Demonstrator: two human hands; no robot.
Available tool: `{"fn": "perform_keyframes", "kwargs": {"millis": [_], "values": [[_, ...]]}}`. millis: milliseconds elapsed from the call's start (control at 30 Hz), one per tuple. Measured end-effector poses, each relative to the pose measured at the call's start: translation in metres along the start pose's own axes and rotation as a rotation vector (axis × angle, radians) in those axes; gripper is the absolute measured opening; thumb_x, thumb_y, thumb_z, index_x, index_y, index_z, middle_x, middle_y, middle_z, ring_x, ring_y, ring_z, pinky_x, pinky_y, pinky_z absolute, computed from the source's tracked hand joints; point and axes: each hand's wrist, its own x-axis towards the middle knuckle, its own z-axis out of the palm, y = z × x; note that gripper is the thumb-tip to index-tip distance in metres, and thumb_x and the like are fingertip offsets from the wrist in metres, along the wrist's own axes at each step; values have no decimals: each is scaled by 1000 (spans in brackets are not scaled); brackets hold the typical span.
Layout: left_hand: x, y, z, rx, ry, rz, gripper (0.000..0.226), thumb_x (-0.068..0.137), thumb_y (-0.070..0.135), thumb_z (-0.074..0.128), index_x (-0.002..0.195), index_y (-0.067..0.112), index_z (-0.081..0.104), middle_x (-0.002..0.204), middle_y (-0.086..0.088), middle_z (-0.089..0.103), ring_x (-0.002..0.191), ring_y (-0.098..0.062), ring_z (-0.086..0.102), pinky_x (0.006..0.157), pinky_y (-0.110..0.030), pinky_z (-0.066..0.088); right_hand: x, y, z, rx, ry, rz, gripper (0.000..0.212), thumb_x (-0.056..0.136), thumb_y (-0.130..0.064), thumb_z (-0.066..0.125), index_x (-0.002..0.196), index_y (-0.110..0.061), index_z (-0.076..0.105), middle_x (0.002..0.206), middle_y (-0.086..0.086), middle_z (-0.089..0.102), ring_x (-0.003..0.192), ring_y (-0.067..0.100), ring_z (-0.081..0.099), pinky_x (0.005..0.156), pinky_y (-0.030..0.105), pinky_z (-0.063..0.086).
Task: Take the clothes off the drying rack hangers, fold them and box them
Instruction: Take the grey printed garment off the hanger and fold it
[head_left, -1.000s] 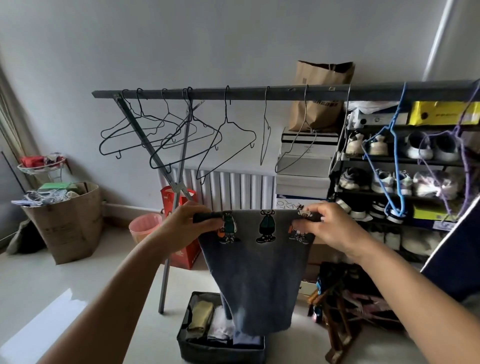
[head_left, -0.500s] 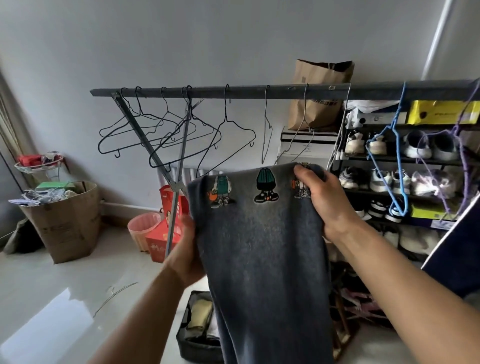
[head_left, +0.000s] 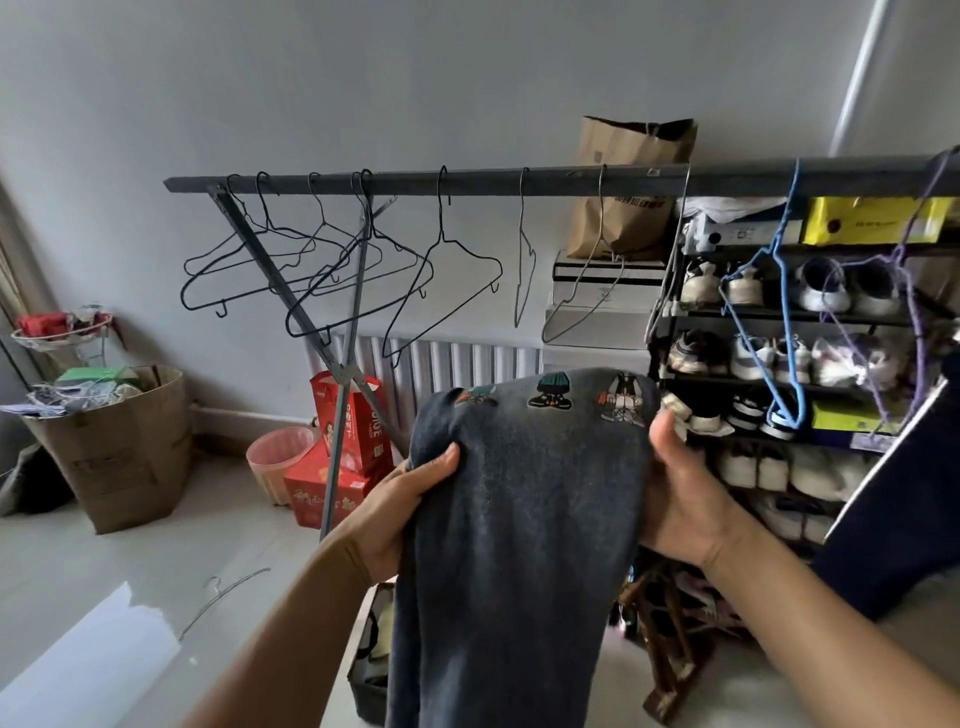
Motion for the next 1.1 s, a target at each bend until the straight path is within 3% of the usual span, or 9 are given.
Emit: {"fn": "perform_keyframes", "kwargs": {"millis": [100, 200, 333, 467, 567, 667, 800, 933, 1100], "values": [[5, 3, -2, 56, -9, -27, 41, 76, 30, 67, 111, 9, 65, 95, -9, 76, 80, -23, 74, 66, -32, 57, -1, 8, 4, -44, 123, 41, 54, 49, -34, 89, 95, -9, 76, 101, 12, 75, 86, 24, 73, 81, 40, 50], [14, 7, -6, 143, 14, -16, 30, 83, 28, 66, 105, 8, 68, 96, -9, 76, 83, -22, 73, 69, -31, 57, -1, 5, 12, 3, 209, 54, 28, 70, -29, 70, 88, -9, 79, 101, 12, 74, 85, 24, 73, 82, 40, 48], [29, -3, -15, 390, 243, 117, 21, 95, 29, 58, 105, 13, 67, 100, -7, 69, 97, -23, 64, 87, -38, 49, -1, 8, 19, 46, 302, 55, 44, 75, -38, 67, 104, -6, 73, 108, 13, 73, 102, 29, 68, 90, 43, 47], [31, -36, -21, 251, 381, 45, 43, 96, 46, 51, 118, 9, 56, 111, -10, 65, 101, -24, 62, 86, -44, 51, -2, 16, 31, 103, 309, -15, 41, 79, -38, 61, 104, -6, 70, 102, 12, 74, 89, 22, 73, 83, 40, 48], [27, -63, -9, -7, 198, -213, 79, 80, 71, 52, 122, 4, 54, 120, -14, 64, 110, -34, 62, 95, -53, 49, -4, 27, 45, 137, 252, -42, 41, 78, -37, 59, 103, -7, 69, 100, 12, 75, 84, 21, 73, 79, 38, 48], [23, -76, 9, -263, -23, -269, 100, 70, 82, 47, 126, 0, 60, 120, -21, 66, 111, -42, 63, 93, -56, 50, -4, 40, 61, 196, 195, -10, 42, 81, -36, 56, 100, -4, 74, 105, 17, 73, 90, 26, 73, 86, 41, 48], [15, -76, 15, -516, -110, -180, 93, 79, 79, 40, 133, 5, 56, 130, -21, 61, 118, -36, 61, 98, -51, 49, -1, 63, 68, 316, 150, 62, 67, 76, -43, 73, 126, 0, 61, 127, 23, 62, 117, 35, 61, 107, 50, 38], [13, -81, 6, -591, -9, -132, 73, 83, 67, 52, 125, 9, 62, 123, -19, 66, 113, -37, 64, 101, -51, 45, -1, 77, 62, 424, 204, 59, 56, 91, -41, 51, 127, 0, 58, 124, 23, 64, 112, 37, 63, 100, 51, 42], [18, -83, -5, -573, 69, -95, 44, 88, 40, 61, 117, 8, 67, 115, -18, 70, 100, -35, 70, 88, -47, 50, 5, 88, 59, 409, 328, 125, 45, 84, -23, 58, 122, 1, 61, 117, 23, 67, 110, 38, 63, 92, 49, 48]]}}
